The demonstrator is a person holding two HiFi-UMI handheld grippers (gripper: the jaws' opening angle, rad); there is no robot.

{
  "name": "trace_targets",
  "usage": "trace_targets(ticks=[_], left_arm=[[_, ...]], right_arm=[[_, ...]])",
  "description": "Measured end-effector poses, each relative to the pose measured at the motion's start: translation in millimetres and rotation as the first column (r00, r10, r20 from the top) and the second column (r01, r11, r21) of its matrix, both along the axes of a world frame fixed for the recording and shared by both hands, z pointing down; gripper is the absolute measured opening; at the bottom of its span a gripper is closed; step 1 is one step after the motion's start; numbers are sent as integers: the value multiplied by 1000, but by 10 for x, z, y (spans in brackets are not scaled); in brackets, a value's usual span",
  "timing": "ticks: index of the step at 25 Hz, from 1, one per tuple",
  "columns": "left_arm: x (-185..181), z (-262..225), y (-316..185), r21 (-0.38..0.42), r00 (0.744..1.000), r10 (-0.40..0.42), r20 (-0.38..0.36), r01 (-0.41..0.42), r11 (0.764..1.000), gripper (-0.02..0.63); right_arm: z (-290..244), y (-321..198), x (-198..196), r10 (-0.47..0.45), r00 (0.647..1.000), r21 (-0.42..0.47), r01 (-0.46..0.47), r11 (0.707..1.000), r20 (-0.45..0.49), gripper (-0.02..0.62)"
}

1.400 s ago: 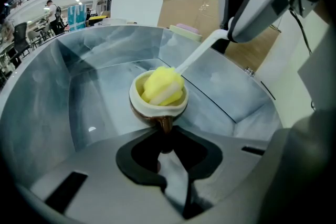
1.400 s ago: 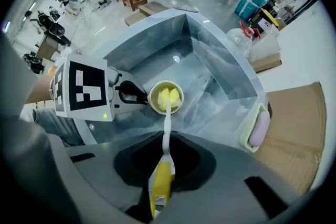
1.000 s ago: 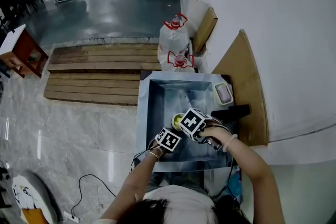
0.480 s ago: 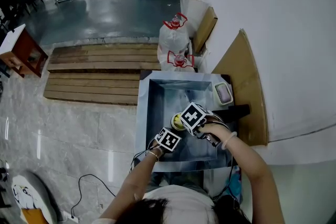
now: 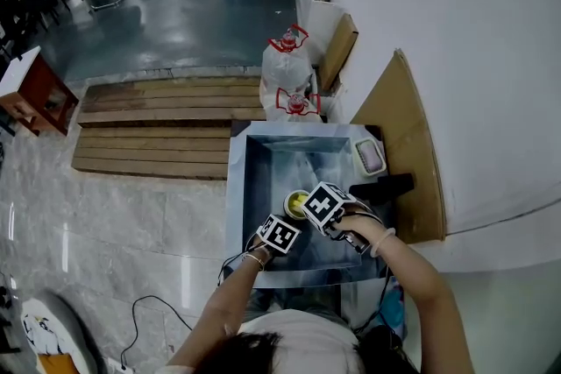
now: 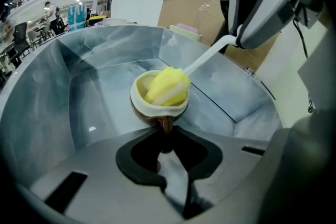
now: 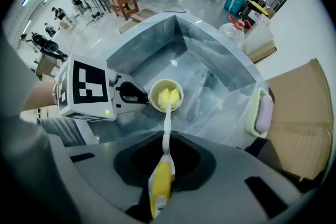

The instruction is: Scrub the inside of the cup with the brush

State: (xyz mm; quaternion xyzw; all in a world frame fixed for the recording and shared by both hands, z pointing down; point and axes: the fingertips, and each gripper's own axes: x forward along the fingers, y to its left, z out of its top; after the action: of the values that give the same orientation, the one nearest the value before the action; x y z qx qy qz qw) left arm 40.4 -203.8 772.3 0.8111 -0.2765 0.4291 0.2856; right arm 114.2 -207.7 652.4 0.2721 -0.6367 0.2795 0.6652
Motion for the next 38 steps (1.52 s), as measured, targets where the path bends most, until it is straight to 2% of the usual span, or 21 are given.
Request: trace_targets(ticks=[13, 19, 24, 29, 32, 36, 38], left_arm=[[-78, -33, 13, 35, 998, 18, 63, -20, 999, 71], [-103, -163, -20, 51, 999, 2, 45, -4, 999, 69], [-106, -360, -40, 97, 1000, -5, 27, 3, 995, 63], [-121, -658, -113, 177, 999, 6, -33, 0, 984, 63], [-114, -911, -207, 259, 996, 20, -82, 2, 966, 60], [-203, -995, -98, 225, 991, -5, -131, 35, 974, 51], [-259, -1048, -86, 233, 988, -16, -154, 52, 971, 46]], right_arm=[[-115, 201, -76, 128, 977, 12, -132, 991, 171, 55], [-200, 261, -17, 160, 966, 46, -172, 984, 201, 55], [-321, 337, 38, 207, 948, 67, -229, 971, 242, 55], [-457, 416, 7, 251, 923, 101, -290, 952, 293, 55], [-488, 429, -4, 280, 906, 124, -332, 935, 316, 55], [-547, 462, -33, 319, 880, 148, -389, 909, 353, 55], [-577, 468, -48, 335, 867, 167, -416, 894, 368, 55]])
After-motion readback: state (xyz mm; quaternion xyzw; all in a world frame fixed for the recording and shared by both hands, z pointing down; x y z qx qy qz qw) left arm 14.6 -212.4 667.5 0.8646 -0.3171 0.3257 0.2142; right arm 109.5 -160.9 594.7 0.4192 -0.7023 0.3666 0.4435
